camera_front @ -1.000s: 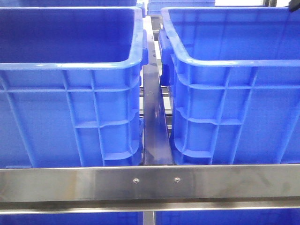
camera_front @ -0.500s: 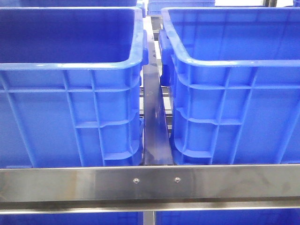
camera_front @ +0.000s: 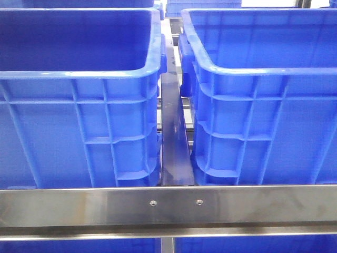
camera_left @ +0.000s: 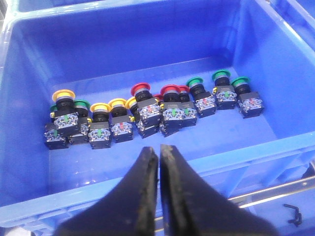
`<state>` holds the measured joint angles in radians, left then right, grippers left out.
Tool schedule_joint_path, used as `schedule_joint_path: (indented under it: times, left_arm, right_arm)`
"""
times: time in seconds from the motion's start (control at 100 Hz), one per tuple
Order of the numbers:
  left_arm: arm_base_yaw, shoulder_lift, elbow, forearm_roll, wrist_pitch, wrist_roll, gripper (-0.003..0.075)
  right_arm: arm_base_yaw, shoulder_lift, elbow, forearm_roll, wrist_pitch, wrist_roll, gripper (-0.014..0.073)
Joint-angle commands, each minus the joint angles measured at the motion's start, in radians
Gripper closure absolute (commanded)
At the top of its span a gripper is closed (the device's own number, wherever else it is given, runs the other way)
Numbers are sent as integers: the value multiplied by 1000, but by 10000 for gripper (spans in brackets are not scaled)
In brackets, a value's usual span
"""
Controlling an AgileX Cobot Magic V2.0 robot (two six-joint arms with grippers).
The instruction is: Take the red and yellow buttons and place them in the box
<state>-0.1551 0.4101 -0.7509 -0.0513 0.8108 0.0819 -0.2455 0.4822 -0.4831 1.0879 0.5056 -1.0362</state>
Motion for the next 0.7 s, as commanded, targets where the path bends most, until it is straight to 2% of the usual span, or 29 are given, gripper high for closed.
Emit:
schedule_joint_path:
  times: [0.0, 0.15, 0.36, 0.69]
  left_arm:
    - [2, 6, -28, -11, -71, -4, 739]
    - [2, 6, -28, -11, -71, -4, 739]
    - [2, 6, -28, -11, -71, -4, 739]
    - [2, 6, -28, -11, -71, -4, 739]
  right_arm:
    - [3, -58, -8, 24, -25, -13, 162]
    - [3, -113, -7, 22, 12, -13, 321]
    - [3, -116, -7, 22, 64, -13, 664]
    - [3, -116, -7, 22, 68, -12, 658]
